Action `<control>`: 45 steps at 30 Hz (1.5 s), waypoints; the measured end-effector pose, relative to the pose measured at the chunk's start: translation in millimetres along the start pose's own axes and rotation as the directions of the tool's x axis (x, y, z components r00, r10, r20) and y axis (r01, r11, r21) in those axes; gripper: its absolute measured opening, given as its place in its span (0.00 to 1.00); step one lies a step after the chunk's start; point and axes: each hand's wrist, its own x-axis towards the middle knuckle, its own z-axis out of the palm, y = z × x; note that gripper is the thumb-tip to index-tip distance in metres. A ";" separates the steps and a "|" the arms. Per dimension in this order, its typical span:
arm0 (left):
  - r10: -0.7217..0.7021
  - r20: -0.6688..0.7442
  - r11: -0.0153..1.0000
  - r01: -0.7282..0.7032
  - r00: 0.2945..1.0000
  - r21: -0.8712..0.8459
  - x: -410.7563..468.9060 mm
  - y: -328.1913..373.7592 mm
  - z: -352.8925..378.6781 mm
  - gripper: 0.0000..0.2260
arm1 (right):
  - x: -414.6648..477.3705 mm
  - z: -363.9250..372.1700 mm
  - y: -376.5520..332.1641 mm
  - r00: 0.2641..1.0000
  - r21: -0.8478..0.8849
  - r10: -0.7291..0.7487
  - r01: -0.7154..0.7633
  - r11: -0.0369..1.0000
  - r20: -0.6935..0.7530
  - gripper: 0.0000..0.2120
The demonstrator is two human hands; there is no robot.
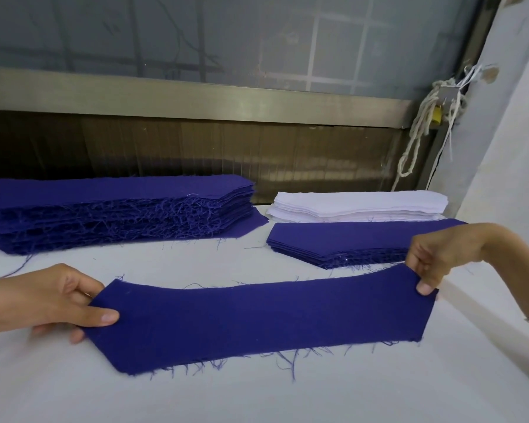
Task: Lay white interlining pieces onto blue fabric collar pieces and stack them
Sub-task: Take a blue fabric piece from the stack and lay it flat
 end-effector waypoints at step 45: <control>0.150 -0.158 0.899 -0.201 0.976 -0.389 143.1 188.1 94.2 0.09 | 10.7 -44.8 112.5 0.253 0.668 0.695 0.612 0.423 -0.673 0.13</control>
